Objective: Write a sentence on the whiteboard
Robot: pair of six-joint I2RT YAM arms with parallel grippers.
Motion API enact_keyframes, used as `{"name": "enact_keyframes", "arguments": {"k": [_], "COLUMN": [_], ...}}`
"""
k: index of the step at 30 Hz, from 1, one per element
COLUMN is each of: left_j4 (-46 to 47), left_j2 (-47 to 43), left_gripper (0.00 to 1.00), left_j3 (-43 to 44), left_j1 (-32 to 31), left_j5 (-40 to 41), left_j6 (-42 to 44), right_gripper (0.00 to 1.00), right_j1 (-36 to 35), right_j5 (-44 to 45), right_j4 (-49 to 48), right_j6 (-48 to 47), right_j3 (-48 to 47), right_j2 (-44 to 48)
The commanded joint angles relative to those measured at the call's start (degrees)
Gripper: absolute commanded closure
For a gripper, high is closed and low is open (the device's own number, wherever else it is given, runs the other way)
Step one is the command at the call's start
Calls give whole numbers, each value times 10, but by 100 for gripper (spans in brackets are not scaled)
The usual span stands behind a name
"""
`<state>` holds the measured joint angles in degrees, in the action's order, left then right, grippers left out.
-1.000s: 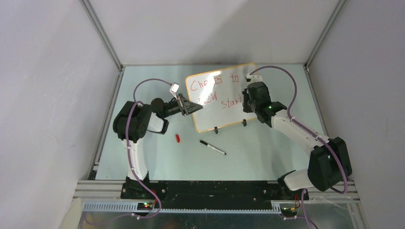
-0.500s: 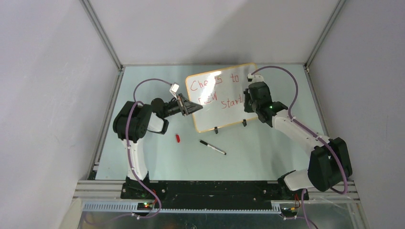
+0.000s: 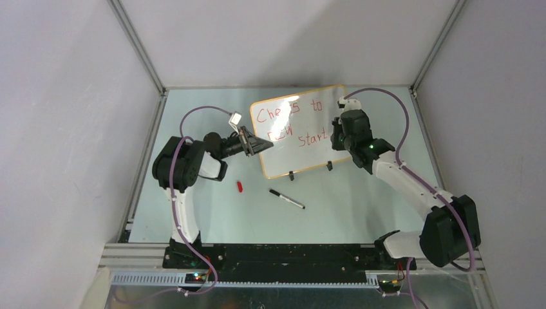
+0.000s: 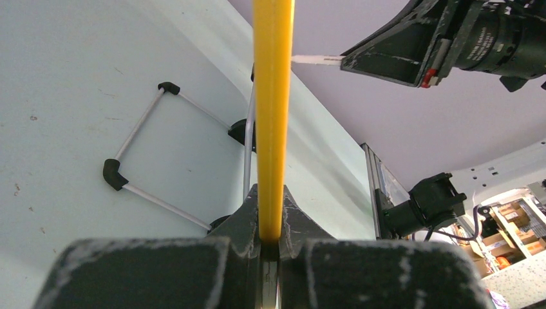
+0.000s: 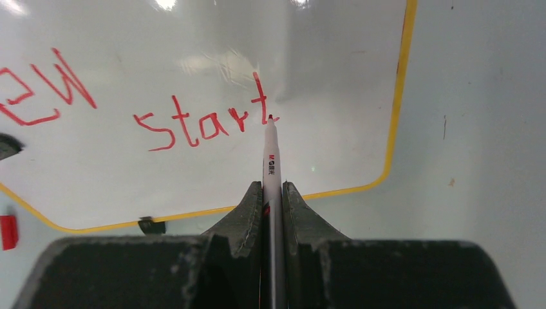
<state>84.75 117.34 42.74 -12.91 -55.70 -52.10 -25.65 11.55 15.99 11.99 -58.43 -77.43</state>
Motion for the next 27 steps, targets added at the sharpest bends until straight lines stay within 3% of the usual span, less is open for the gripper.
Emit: {"name": "enact_keyframes", "arguments": {"k": [1,27], "left_j4": [30,30], "left_j2": [-12,-13], "left_gripper": [100,100], "left_j3": [17,16], "left_j1": [-2,-2], "left_j5": [-7,-6], "left_j6": [-5,-4], "right_gripper": [100,100], "right_j1": [4,21], "right_j5": [-3,9], "right_j4": [-17,-29], "right_j6": [-1,1], "right_j3": [-2,-24], "right_j2": [37,-9]}}
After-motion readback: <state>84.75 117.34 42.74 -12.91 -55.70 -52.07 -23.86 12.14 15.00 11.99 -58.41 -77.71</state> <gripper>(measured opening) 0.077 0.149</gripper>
